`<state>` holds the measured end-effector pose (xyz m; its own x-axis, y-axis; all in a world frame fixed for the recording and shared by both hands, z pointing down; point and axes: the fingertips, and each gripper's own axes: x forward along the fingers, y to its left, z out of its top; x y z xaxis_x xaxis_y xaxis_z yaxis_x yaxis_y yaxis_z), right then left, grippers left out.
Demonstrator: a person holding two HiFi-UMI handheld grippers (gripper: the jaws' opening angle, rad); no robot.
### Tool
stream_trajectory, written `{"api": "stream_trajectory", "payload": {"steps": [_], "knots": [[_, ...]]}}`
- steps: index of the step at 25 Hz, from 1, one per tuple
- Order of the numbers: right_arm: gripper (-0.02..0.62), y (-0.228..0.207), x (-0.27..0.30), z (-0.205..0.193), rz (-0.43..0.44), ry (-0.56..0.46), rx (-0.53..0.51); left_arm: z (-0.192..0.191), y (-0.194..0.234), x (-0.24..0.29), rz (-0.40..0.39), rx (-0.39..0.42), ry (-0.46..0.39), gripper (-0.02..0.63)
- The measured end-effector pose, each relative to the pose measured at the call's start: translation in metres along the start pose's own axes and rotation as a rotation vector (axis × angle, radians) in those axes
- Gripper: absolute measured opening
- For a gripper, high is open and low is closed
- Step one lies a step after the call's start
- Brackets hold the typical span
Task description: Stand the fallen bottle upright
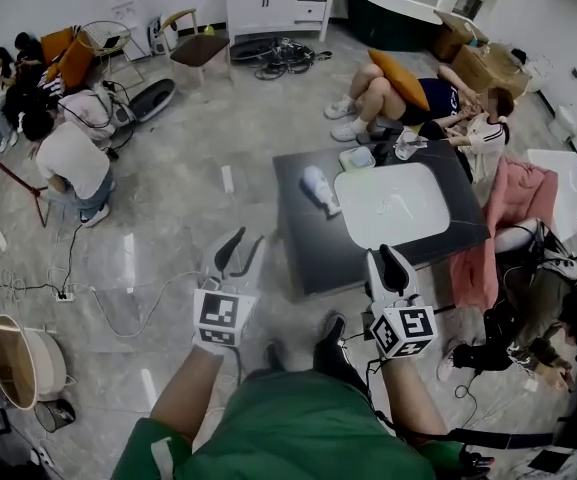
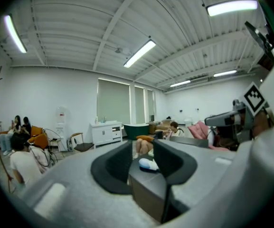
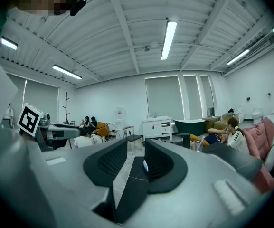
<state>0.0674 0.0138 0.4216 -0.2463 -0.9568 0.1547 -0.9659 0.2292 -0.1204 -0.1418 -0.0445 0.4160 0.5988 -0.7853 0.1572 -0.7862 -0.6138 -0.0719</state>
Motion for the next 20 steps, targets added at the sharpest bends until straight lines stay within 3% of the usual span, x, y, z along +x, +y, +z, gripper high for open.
{"api": "stream_trajectory", "payload": {"steps": [4,20], "knots": [[0.1,-0.027,0.027,-0.012,0.035,0.028,0.03,-0.002,0.001,0.031,0.026,0.019,0.017,0.137],[0.1,-0.138,0.166,-0.033,0.293,0.169,0.028,-0.016,-0.011,0.162,0.179,-0.037,0.15,0.124]]}}
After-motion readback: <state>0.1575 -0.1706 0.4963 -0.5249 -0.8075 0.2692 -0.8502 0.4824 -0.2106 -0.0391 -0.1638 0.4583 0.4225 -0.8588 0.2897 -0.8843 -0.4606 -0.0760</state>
